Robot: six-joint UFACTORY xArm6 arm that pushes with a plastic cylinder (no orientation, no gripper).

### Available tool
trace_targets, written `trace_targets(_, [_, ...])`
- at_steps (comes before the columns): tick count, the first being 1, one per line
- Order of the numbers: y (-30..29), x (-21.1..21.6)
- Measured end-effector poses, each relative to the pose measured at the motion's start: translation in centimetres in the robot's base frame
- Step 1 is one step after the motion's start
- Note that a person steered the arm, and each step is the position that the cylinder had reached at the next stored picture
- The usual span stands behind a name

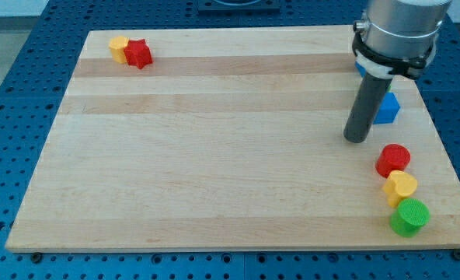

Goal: Move red circle towards centre

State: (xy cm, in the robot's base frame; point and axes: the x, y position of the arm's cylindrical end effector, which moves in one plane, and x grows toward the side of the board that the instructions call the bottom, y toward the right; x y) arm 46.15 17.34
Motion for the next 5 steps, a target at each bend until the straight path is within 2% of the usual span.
trace_targets(3, [10.8,-0.2])
trace_targets(4, [10.8,2.9])
trace_targets(5, [10.8,2.9])
